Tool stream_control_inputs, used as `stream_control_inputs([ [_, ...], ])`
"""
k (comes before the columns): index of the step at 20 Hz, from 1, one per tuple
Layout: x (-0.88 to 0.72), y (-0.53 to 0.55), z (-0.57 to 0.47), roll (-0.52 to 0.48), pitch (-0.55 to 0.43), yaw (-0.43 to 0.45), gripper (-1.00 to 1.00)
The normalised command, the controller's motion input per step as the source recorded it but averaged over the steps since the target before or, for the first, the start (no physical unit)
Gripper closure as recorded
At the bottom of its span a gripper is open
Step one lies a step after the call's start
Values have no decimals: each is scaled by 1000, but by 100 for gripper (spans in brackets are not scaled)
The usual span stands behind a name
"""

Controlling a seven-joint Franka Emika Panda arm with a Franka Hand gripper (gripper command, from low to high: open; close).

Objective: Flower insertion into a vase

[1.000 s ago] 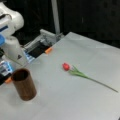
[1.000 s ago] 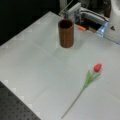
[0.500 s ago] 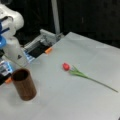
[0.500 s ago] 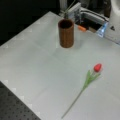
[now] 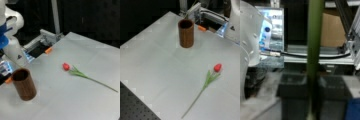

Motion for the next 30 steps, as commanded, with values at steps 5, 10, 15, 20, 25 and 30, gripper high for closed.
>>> stream_control_inputs([
  [5,306,-204,130,-65,518,-81,100],
  [10,189,-156,87,-149,443,-56,100],
  [15,156,-91,54,-179,426,-86,100],
  [20,275,-67,47,-139,453,-89,100],
  [25,381,-133,-30,-123,400,-73,100],
  [30,349,-166,-75,-114,303,-70,100],
])
